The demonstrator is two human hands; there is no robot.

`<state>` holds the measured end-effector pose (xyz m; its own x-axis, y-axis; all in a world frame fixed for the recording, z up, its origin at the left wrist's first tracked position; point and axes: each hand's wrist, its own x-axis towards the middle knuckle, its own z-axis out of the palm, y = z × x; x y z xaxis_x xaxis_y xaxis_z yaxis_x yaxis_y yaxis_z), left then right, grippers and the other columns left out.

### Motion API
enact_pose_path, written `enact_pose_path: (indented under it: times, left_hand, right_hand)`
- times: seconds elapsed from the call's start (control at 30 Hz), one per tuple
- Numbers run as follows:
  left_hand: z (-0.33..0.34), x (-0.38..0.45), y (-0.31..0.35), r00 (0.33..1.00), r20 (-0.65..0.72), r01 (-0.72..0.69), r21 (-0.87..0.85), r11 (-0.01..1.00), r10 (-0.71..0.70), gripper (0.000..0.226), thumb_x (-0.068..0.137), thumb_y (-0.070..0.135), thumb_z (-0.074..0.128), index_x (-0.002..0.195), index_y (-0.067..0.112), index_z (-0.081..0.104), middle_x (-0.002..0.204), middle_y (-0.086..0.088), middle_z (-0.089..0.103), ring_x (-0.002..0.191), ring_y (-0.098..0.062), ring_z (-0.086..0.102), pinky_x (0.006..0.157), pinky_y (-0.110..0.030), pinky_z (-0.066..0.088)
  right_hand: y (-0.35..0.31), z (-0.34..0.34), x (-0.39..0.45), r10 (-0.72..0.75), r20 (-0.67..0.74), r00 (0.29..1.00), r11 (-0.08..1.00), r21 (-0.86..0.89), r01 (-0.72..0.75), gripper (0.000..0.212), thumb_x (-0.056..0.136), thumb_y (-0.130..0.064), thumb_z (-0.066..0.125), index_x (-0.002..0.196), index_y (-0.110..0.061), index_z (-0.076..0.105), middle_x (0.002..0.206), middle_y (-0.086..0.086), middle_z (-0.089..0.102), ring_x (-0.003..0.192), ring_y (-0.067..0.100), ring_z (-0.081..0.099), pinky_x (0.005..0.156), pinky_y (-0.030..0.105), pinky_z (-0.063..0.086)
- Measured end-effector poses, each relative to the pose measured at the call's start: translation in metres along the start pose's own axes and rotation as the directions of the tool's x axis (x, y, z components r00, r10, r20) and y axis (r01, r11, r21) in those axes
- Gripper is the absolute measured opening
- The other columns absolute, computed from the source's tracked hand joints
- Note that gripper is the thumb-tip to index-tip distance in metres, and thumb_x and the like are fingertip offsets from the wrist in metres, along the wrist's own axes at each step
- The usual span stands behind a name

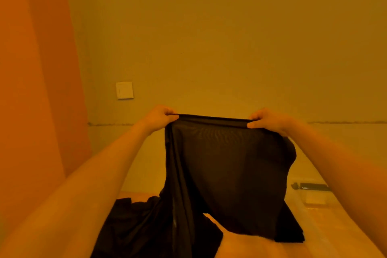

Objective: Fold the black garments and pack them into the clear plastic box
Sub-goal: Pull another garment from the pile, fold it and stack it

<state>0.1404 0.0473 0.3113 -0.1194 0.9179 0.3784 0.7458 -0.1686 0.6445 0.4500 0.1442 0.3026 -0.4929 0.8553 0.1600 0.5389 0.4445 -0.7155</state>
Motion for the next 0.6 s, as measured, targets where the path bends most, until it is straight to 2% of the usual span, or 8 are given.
enact_pose_path:
  times: [0.03, 0.1, 0.17, 0.27, 0.33, 0.4, 0.5, 0.6]
  left_hand:
    - [-0.003, 0.001, 0.000, 1.000, -0.012, -0.017, 0.066, 0.998, 0.018, 0.014, 0.094, 0.010, 0.052, 0.085, 0.008, 0.064, 0.077, -0.006, 0.056, 0.065, -0.003, 0.053, 0.064, -0.019, 0.038]
    - [-0.005, 0.004, 0.002, 0.999, -0.021, -0.029, 0.202, 0.979, 0.034, 0.017, 0.095, 0.013, 0.051, 0.095, 0.004, 0.066, 0.083, -0.007, 0.057, 0.074, -0.013, 0.053, 0.064, -0.024, 0.037]
    - [-0.004, 0.005, 0.000, 0.999, -0.029, -0.015, 0.243, 0.970, 0.022, 0.022, 0.095, 0.017, 0.051, 0.095, 0.002, 0.066, 0.085, -0.010, 0.058, 0.078, -0.019, 0.053, 0.061, -0.028, 0.037]
    - [-0.005, 0.003, -0.011, 0.998, -0.030, 0.058, 0.125, 0.990, -0.054, 0.026, 0.096, 0.022, 0.050, 0.084, 0.003, 0.065, 0.078, -0.012, 0.058, 0.070, -0.020, 0.053, 0.063, -0.028, 0.039]
    - [-0.009, 0.001, -0.022, 0.993, -0.039, 0.117, 0.039, 0.992, -0.116, 0.028, 0.096, 0.023, 0.049, 0.093, 0.000, 0.066, 0.085, -0.015, 0.059, 0.078, -0.023, 0.054, 0.072, -0.033, 0.040]
    - [-0.015, -0.002, -0.032, 0.984, -0.066, 0.163, -0.040, 0.986, -0.165, 0.027, 0.096, 0.024, 0.049, 0.097, 0.002, 0.065, 0.088, -0.012, 0.059, 0.078, -0.021, 0.053, 0.072, -0.032, 0.039]
    - [-0.021, -0.006, -0.045, 0.967, -0.107, 0.211, -0.168, 0.963, -0.230, 0.021, 0.095, 0.025, 0.052, 0.088, 0.009, 0.064, 0.083, -0.004, 0.061, 0.077, -0.017, 0.056, 0.065, -0.026, 0.041]
    - [-0.020, -0.012, -0.056, 0.963, -0.090, 0.240, -0.157, 0.958, -0.256, 0.019, 0.095, 0.023, 0.052, 0.083, 0.012, 0.063, 0.081, -0.001, 0.061, 0.075, -0.015, 0.056, 0.066, -0.027, 0.044]
  right_hand:
    - [-0.001, -0.005, 0.001, -0.019, -0.031, 0.999, 0.997, -0.076, 0.016, 0.009, 0.087, -0.015, 0.062, 0.082, -0.010, 0.066, 0.072, 0.004, 0.063, 0.068, 0.016, 0.058, 0.065, 0.029, 0.046]
    - [-0.006, -0.013, 0.005, -0.079, -0.110, 0.991, 0.983, -0.175, 0.059, 0.011, 0.088, -0.018, 0.062, 0.081, -0.010, 0.066, 0.071, 0.004, 0.059, 0.068, 0.015, 0.054, 0.063, 0.027, 0.041]
    - [-0.013, -0.020, 0.008, -0.145, -0.192, 0.971, 0.966, -0.242, 0.096, 0.014, 0.088, -0.019, 0.061, 0.083, -0.007, 0.067, 0.070, 0.004, 0.057, 0.068, 0.014, 0.052, 0.059, 0.024, 0.038]
    - [-0.013, -0.028, 0.010, -0.170, -0.234, 0.957, 0.956, -0.275, 0.103, 0.018, 0.090, -0.019, 0.059, 0.082, -0.005, 0.066, 0.071, 0.004, 0.056, 0.071, 0.017, 0.052, 0.059, 0.023, 0.038]
    - [-0.008, -0.030, 0.009, -0.148, -0.230, 0.962, 0.955, -0.285, 0.078, 0.022, 0.090, -0.020, 0.058, 0.075, -0.005, 0.063, 0.068, 0.005, 0.055, 0.070, 0.019, 0.051, 0.060, 0.024, 0.037]
    - [-0.001, -0.029, 0.006, -0.126, -0.211, 0.969, 0.955, -0.291, 0.061, 0.024, 0.091, -0.020, 0.058, 0.072, -0.006, 0.063, 0.069, 0.006, 0.054, 0.071, 0.019, 0.050, 0.061, 0.025, 0.037]
    - [0.006, -0.022, 0.003, -0.079, -0.165, 0.983, 0.981, -0.186, 0.048, 0.022, 0.092, -0.019, 0.055, 0.072, -0.016, 0.062, 0.074, 0.003, 0.057, 0.074, 0.019, 0.053, 0.066, 0.028, 0.041]
    - [0.008, -0.014, 0.001, -0.027, -0.103, 0.994, 0.995, -0.101, 0.017, 0.021, 0.094, -0.018, 0.052, 0.076, -0.015, 0.062, 0.074, 0.002, 0.059, 0.072, 0.016, 0.055, 0.061, 0.024, 0.041]
